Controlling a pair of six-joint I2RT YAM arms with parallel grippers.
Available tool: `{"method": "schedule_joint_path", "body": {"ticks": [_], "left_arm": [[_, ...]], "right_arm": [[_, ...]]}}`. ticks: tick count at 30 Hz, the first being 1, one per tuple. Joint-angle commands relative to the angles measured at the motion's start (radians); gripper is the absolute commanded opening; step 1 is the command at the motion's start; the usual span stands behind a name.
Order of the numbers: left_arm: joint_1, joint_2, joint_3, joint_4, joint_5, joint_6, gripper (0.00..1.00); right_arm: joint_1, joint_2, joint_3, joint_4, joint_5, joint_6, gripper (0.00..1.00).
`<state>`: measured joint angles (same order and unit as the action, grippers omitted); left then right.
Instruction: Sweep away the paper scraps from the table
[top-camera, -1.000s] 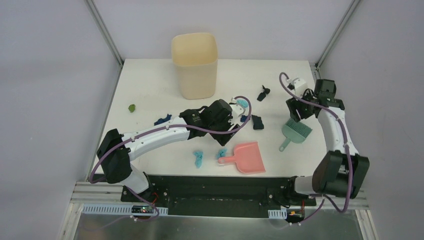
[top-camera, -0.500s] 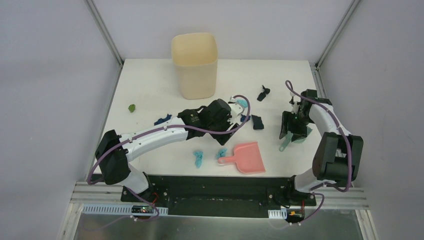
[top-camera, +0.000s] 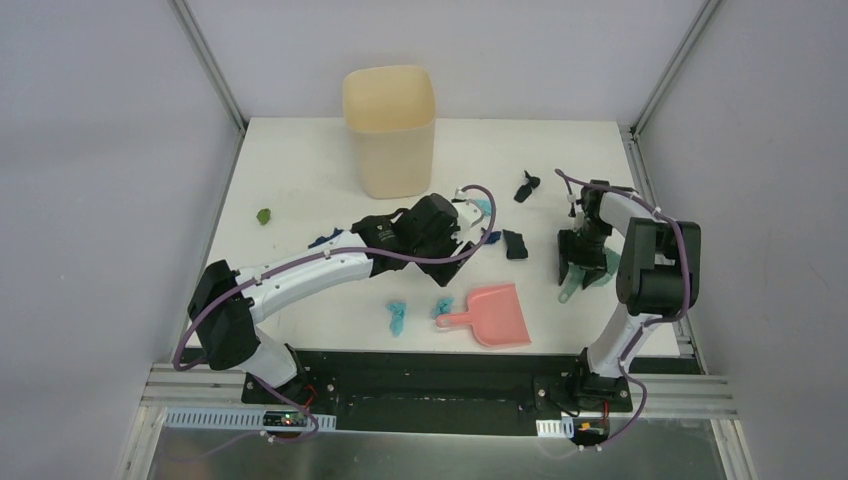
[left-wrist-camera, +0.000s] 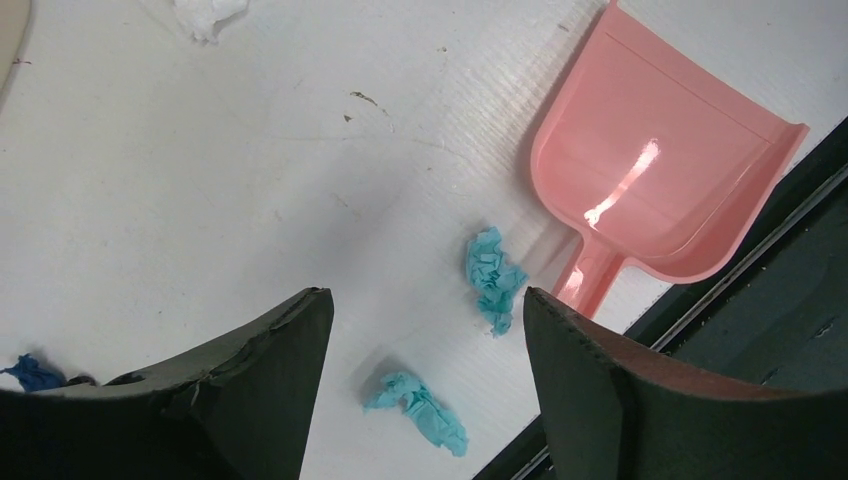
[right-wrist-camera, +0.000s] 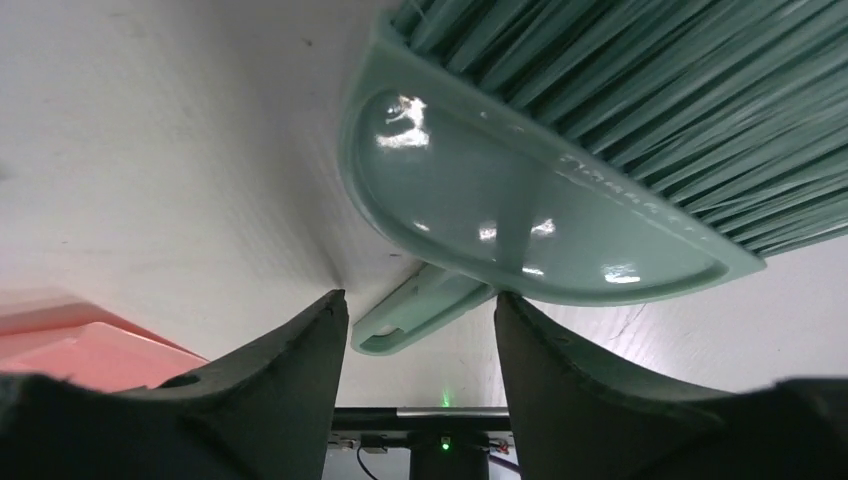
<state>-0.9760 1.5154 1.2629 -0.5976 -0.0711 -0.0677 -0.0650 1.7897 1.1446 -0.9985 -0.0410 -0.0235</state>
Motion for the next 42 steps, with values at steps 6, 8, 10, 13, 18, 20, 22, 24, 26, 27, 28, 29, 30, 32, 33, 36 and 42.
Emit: {"method": "schedule_joint_path", "body": {"ticks": [6,8,10,13,18,20,22,24,26,27,28,29,30,32,33,36,42], "left_arm": [[0.037,-0.042,0.010,0.024,0.017,-0.020,0.72],[0.043,-0.043,0.007,0.025,0.015,-0.020,0.72],[0.042,-0.042,0.007,0.025,0.019,-0.020,0.72],[0.042,-0.038,0.010,0.022,0.028,-0.025,0.72],[0.044,-0.032,0.008,0.024,0.034,-0.026,0.71],[0.043,-0.028,0.007,0.024,0.034,-0.029,0.71],[0.042,-0.023,0.009,0.022,0.034,-0.031,0.71],[0.042,-0.018,0.010,0.020,0.038,-0.032,0.71],[0.042,-0.014,0.010,0.021,0.045,-0.035,0.71],[0.042,-0.015,0.010,0.021,0.048,-0.036,0.71],[0.042,-0.013,0.011,0.022,0.050,-0.036,0.71],[0.042,-0.012,0.010,0.021,0.050,-0.036,0.71],[0.042,-0.013,0.011,0.021,0.050,-0.037,0.71],[0.043,-0.011,0.010,0.021,0.048,-0.035,0.71],[0.042,-0.011,0.009,0.022,0.048,-0.036,0.71],[0.042,-0.011,0.009,0.022,0.048,-0.036,0.71],[0.042,-0.017,0.009,0.021,0.054,-0.035,0.71]], "right_arm": [[0.018,0.016,-0.017,0.130,0.132,-0.103,0.38],[0.025,0.007,-0.025,0.134,0.117,-0.158,0.33],[0.027,-0.012,-0.043,0.135,0.103,-0.213,0.29],[0.027,-0.073,-0.093,0.157,0.079,-0.319,0.17],[0.020,-0.187,-0.188,0.206,0.074,-0.468,0.35],[0.012,-0.241,-0.223,0.203,0.022,-0.502,0.41],[0.011,-0.284,-0.263,0.212,0.007,-0.519,0.44],[0.011,-0.312,-0.305,0.226,0.011,-0.530,0.46],[0.010,-0.320,-0.343,0.240,0.017,-0.546,0.45],[0.010,-0.318,-0.355,0.248,0.019,-0.553,0.43],[0.009,-0.313,-0.366,0.257,0.020,-0.556,0.41],[0.008,-0.306,-0.374,0.266,0.020,-0.560,0.37],[0.005,-0.298,-0.378,0.274,0.016,-0.559,0.34],[-0.006,-0.280,-0.374,0.286,0.004,-0.545,0.27],[-0.016,-0.272,-0.368,0.286,-0.017,-0.533,0.26],[-0.043,-0.258,-0.345,0.295,-0.053,-0.502,0.31],[-0.053,-0.278,-0.335,0.317,-0.074,-0.509,0.41]]}}
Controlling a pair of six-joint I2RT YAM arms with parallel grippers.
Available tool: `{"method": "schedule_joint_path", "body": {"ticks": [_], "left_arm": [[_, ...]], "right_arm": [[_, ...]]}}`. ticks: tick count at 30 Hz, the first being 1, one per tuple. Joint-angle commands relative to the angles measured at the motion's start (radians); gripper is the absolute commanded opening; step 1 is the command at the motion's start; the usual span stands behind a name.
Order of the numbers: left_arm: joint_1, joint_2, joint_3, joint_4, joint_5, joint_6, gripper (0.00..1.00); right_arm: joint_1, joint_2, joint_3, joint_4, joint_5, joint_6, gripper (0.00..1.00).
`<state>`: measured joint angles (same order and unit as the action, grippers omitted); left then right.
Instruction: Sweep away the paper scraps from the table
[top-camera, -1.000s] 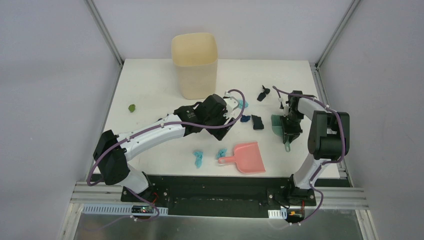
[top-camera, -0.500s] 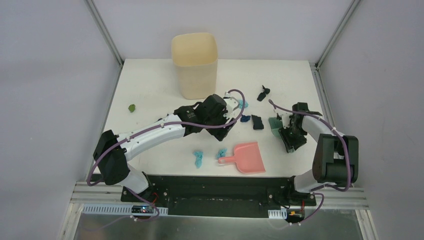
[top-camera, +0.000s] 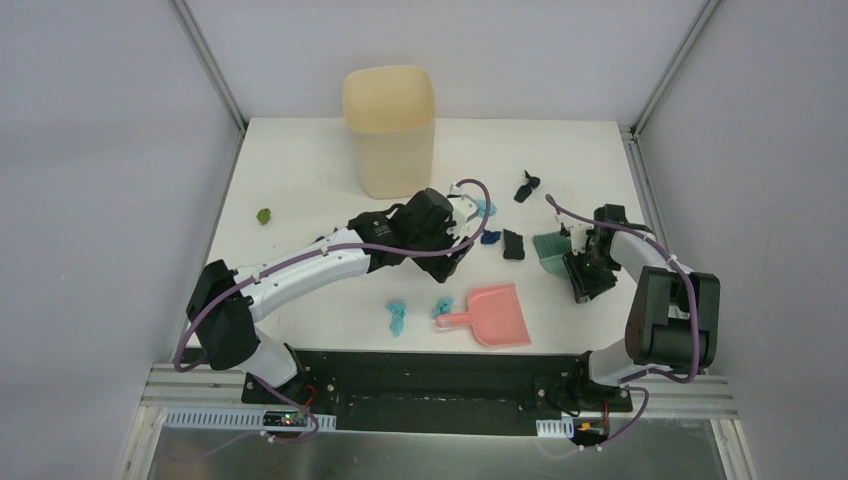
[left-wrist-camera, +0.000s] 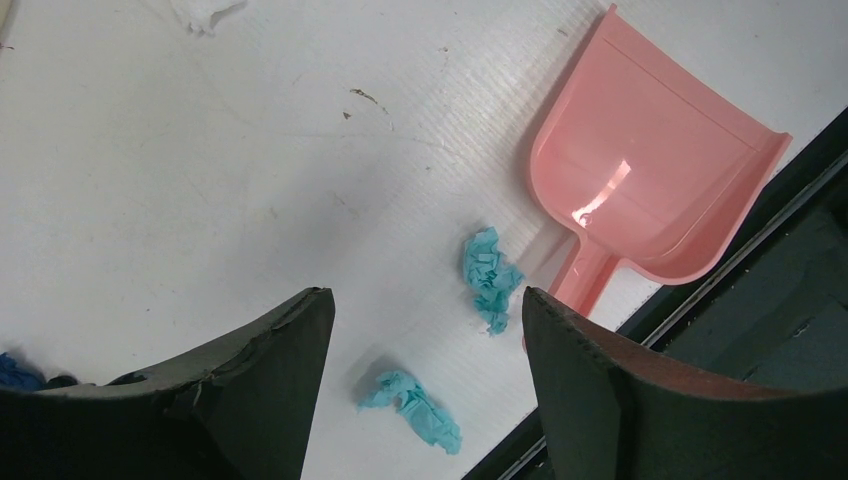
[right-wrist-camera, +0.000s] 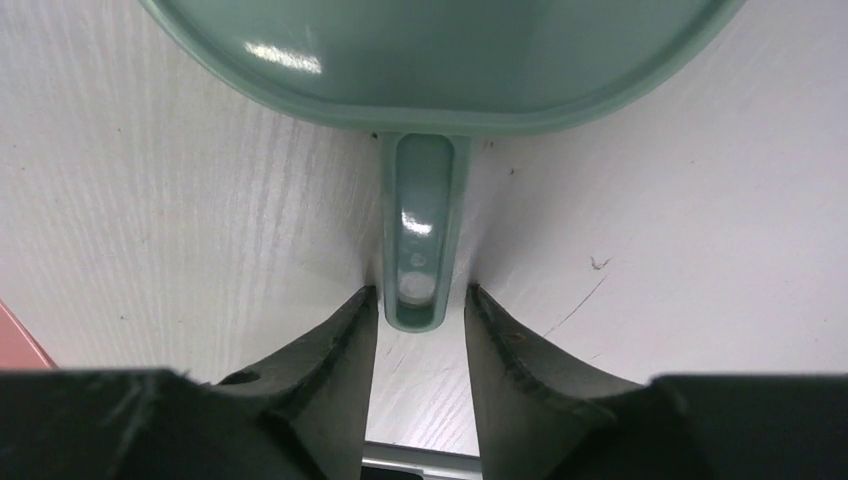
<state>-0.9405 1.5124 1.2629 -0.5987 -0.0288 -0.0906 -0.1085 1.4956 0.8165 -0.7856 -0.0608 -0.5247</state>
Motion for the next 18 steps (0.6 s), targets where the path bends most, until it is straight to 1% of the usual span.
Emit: {"method": "schedule_joint_path", "body": {"ticks": [1,5,7,8,9,10,11,12,15,18], "left_arm": [[0.007,-0.015,0.009,0.022,0.012,-0.012,0.71],[0.007,-0.017,0.011,0.020,0.014,-0.013,0.71],[0.007,-0.017,0.013,0.019,0.016,-0.012,0.71],[0.007,-0.018,0.013,0.020,0.016,-0.012,0.71],[0.007,-0.019,0.013,0.019,0.017,-0.013,0.71],[0.007,-0.019,0.012,0.020,0.017,-0.012,0.71],[0.007,-0.018,0.012,0.019,0.017,-0.013,0.71],[0.007,-0.016,0.012,0.018,0.016,-0.013,0.71],[0.007,-0.003,0.024,0.004,0.006,-0.019,0.71],[0.009,0.004,0.024,0.002,0.018,-0.030,0.71]], "right_arm": [[-0.010,0.010,-0.010,0.110,-0.057,-0.012,0.42],[-0.010,0.026,-0.005,0.113,-0.051,-0.017,0.43],[-0.010,0.044,-0.006,0.107,-0.054,-0.027,0.37],[-0.011,0.050,-0.007,0.105,-0.058,-0.033,0.31],[-0.013,0.059,-0.008,0.099,-0.068,-0.045,0.18],[-0.016,0.063,-0.006,0.089,-0.080,-0.053,0.09],[-0.020,0.066,-0.003,0.077,-0.089,-0.055,0.03],[-0.027,0.059,0.000,0.063,-0.096,-0.054,0.00],[-0.050,-0.020,-0.002,0.019,-0.099,-0.053,0.00],[-0.056,-0.194,0.001,-0.057,-0.121,-0.080,0.00]]}}
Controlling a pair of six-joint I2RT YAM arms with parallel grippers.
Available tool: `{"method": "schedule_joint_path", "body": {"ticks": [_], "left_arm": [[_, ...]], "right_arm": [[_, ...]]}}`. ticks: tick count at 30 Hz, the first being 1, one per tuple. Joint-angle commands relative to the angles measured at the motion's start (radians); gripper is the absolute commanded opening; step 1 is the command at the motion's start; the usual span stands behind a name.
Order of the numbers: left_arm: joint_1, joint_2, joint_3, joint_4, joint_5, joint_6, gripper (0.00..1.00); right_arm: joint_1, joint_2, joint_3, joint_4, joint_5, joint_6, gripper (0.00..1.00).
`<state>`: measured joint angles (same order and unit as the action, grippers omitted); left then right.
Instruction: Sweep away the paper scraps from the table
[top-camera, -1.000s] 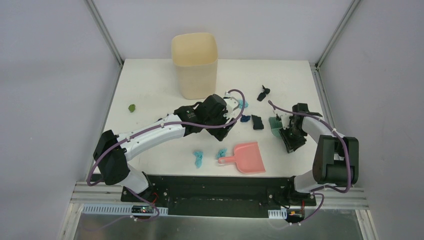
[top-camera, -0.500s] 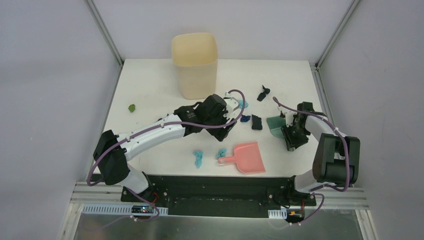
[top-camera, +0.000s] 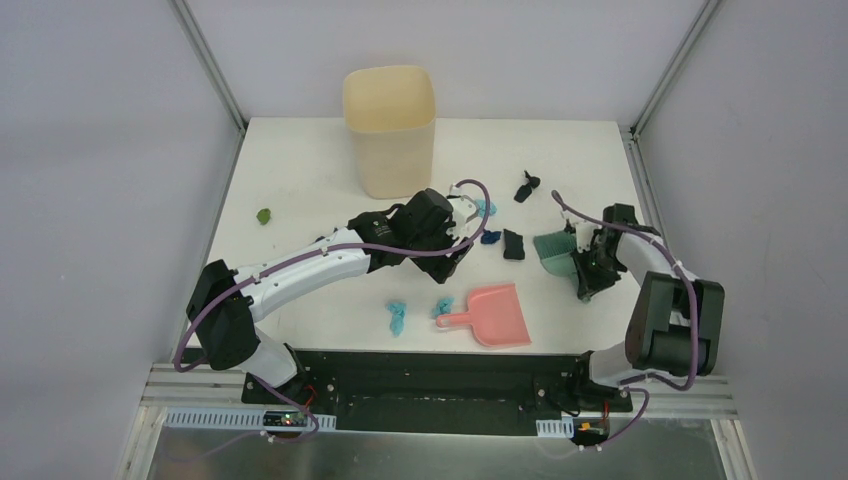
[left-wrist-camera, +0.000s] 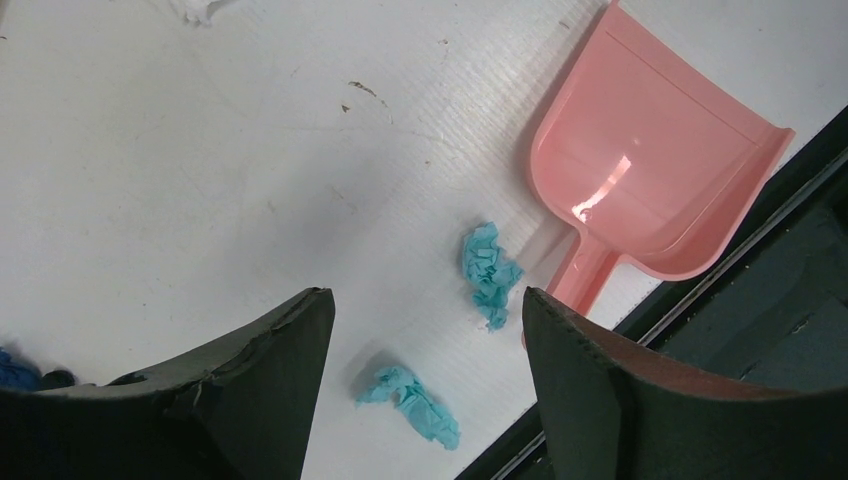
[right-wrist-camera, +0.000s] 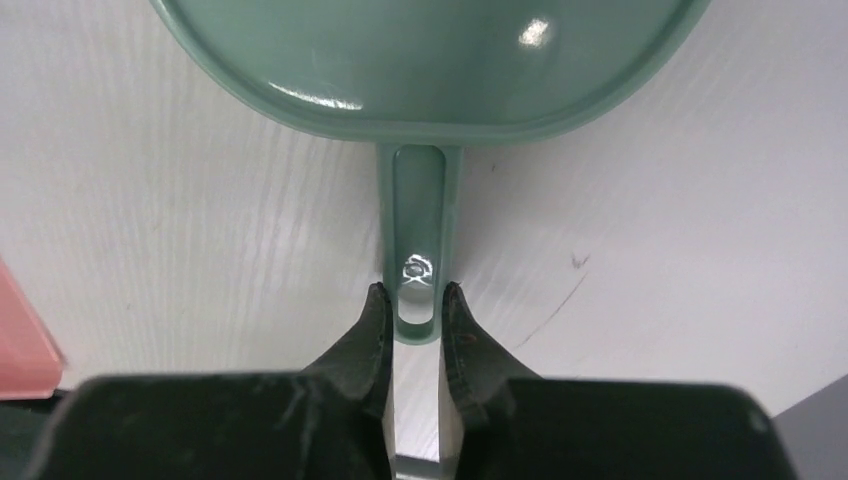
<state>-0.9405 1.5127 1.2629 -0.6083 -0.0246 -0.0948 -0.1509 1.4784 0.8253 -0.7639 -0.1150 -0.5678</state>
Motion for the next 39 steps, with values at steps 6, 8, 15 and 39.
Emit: {"method": "schedule_joint_path", "body": {"ticks": [6,8,15,39], "left_arm": [[0.008,0.031,0.027,0.017,0.072,-0.052,0.69],[0.009,0.037,0.028,0.020,0.091,-0.060,0.69],[0.016,-0.065,-0.075,0.227,0.331,-0.131,0.71],[0.146,0.129,-0.249,0.953,0.878,-0.745,0.68]], "right_arm": [[-0.012,-0.504,0.074,-0.275,-0.206,-0.097,0.00],[-0.009,-0.556,0.105,-0.328,-0.235,-0.115,0.00],[0.002,-0.647,0.095,-0.487,-0.389,-0.260,0.00],[0.164,-0.661,0.050,-0.570,-0.323,-0.362,0.00]]}}
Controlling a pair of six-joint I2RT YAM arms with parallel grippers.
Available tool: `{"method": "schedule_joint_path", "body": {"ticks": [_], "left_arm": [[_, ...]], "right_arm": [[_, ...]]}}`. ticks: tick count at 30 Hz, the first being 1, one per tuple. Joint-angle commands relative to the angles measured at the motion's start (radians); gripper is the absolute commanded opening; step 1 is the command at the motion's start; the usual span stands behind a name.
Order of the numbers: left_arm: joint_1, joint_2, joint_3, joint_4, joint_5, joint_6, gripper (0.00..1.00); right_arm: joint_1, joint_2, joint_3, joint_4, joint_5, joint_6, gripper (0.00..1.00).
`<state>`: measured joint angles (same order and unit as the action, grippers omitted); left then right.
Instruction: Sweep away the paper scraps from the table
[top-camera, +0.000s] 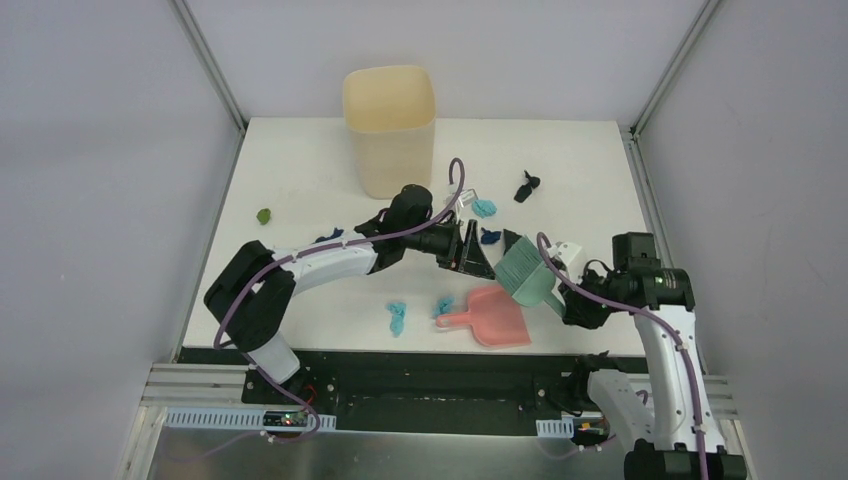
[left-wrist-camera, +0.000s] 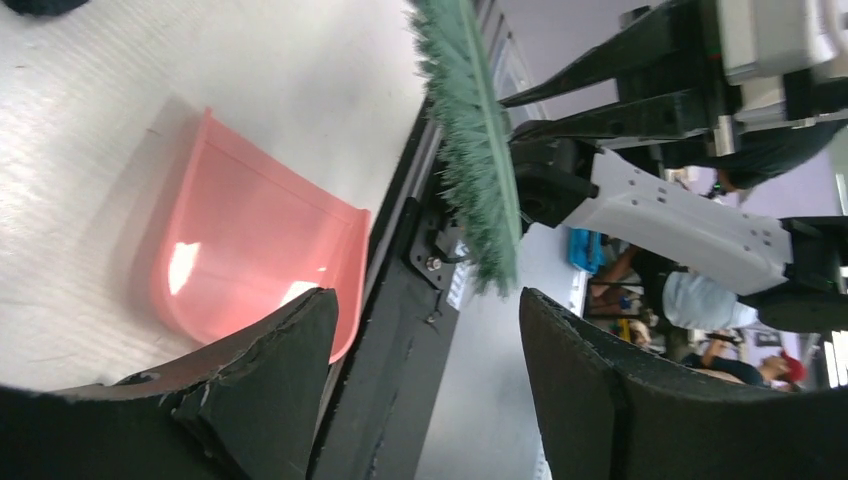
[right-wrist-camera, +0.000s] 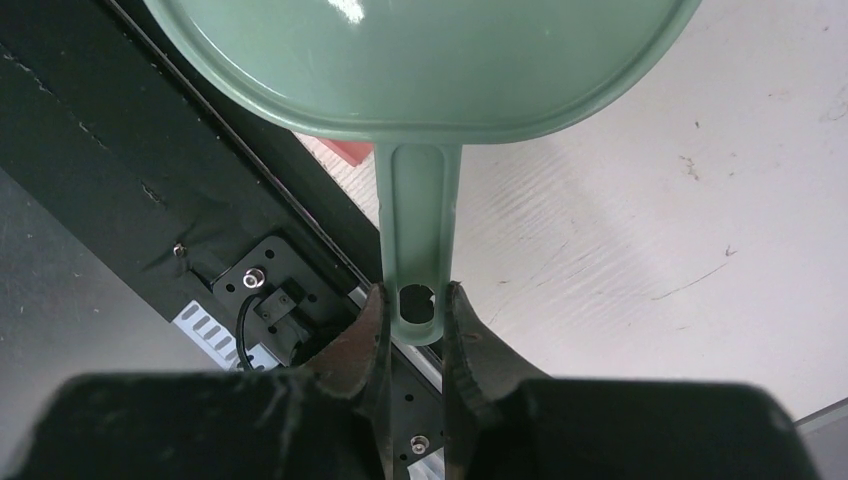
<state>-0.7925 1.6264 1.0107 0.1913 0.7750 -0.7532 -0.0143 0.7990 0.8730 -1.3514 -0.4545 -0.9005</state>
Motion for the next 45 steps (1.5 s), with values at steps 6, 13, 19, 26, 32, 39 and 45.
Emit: {"method": "schedule_joint_path", "body": {"ticks": [6,13,19,26,32,39,45], "left_arm": [[-0.003,0.063,0.009,0.191,0.122,-0.130,0.63],[-0.004,0.124,0.031,0.192,0.169,-0.156,0.49],[-0.004,0.151,0.036,0.231,0.209,-0.179,0.27],[-0.004,0.183,0.003,0.395,0.225,-0.277,0.00],[-0.002,0.156,-0.062,0.655,0.251,-0.314,0.00],[-0.002,0.131,-0.070,0.663,0.255,-0.276,0.00],[-0.001,0.065,-0.077,0.654,0.253,-0.218,0.00]], "right_arm": [[0.126,0.077,0.005,0.057,0.092,0.000,0.00],[0.191,0.125,0.077,0.049,0.066,0.032,0.00],[0.207,0.146,0.088,0.060,0.063,0.036,0.00],[0.215,0.139,0.078,0.076,0.073,0.053,0.00],[0.196,0.115,0.098,0.135,0.022,0.191,0.26],[-0.012,0.161,0.213,0.107,-0.258,0.258,0.65],[-0.249,0.449,0.404,-0.151,-0.567,0.142,0.68]]}}
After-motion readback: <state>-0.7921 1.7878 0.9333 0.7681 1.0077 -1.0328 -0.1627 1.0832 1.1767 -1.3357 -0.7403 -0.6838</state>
